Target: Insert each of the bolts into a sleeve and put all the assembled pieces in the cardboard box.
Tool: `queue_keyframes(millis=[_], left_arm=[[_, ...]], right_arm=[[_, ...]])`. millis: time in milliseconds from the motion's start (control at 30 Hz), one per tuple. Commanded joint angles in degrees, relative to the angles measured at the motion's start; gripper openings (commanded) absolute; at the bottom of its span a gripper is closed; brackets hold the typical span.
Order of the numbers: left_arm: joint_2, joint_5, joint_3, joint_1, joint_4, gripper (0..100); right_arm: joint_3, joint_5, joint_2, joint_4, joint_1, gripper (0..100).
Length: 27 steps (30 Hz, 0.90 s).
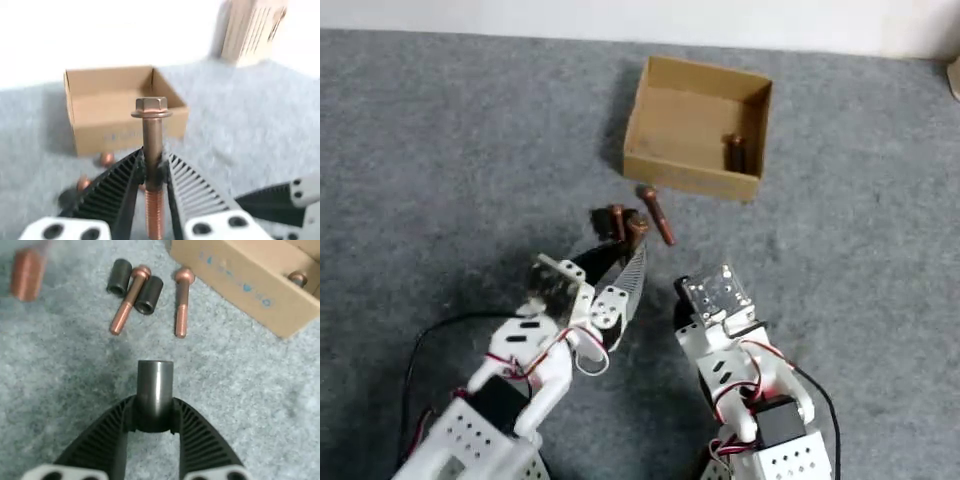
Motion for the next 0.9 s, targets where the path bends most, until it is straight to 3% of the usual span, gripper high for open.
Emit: queue_keyframes(millis=[0, 200, 300, 567, 867], left_arm=[[-8.3, 3.2, 3.1, -2.7, -5.2, 1], [-15.5, 26.5, 4.0, -11.6, -8.0, 1], [-15.5, 33.2, 4.0, -14.4, -8.0, 1], [-15.5, 33.3, 4.0, -1.0, -8.0, 1], [-15.5, 30.3, 4.0, 2.6, -4.5, 1]], right_arm=[[-0.4, 0.8, -0.7, -4.4, -2.1, 0.5], [-0.3, 0.6, -0.7, -11.4, -3.5, 0.5], [-0.2, 0.6, -0.7, -16.2, -5.7, 0.5], [1.9, 0.7, -0.7, -18.0, -8.1, 0.5], [1.5, 0.7, -0.7, -17.7, -5.7, 0.5]])
